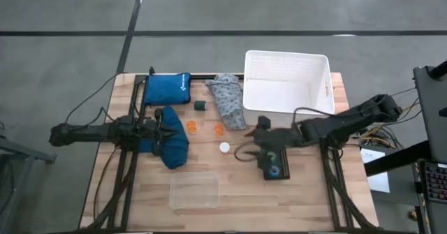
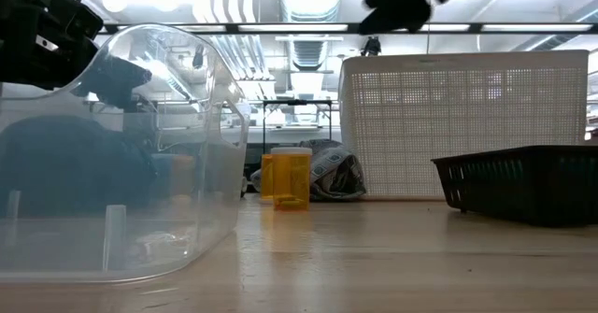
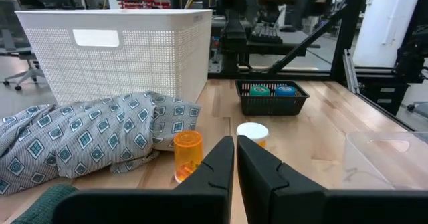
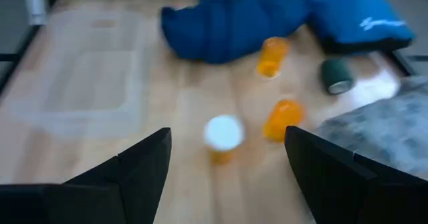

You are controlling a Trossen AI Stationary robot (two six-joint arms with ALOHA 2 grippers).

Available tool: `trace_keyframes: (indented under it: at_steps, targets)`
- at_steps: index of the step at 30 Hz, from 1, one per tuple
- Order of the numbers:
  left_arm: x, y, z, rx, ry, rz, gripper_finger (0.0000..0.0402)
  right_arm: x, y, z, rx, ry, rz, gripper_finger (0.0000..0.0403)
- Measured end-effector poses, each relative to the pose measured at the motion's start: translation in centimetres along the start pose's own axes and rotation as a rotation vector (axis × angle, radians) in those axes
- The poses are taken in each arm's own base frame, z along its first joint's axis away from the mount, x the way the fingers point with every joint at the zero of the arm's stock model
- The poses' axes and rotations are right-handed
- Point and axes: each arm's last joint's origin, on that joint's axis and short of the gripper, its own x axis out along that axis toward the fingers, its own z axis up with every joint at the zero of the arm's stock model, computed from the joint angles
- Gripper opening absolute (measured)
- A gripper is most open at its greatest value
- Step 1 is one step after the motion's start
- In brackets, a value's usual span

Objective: Pick & place medical supplies in basket/bin
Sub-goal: Put the green bandage into the black bin

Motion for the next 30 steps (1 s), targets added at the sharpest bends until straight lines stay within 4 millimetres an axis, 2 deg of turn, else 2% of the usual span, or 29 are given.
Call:
trace_keyframes:
  at_steps: [8,19,24,30]
  targets:
    - [0.0,0.0,0.0,0.0,0.0,0.001,0.0026,3.8,-5.0,3.3,0.06,0.008,-0.054,0.0286]
    - [0.0,0.0,0.0,-0.001,0.0,0.001,0.0026,12.1,-9.7,7.5,-0.026,0.034,-0.101,0.0286]
    - [0.0,0.0,0.0,-0.004,0.0,0.0,0.0026,16.5,-10.9,8.4,-0.044,0.037,-0.074,0.0286]
    - [0.0,0.0,0.0,-0.004,0.0,0.001,0.0026,20.1,-13.2,8.4,-0.014,0.083,-0.094,0.0286]
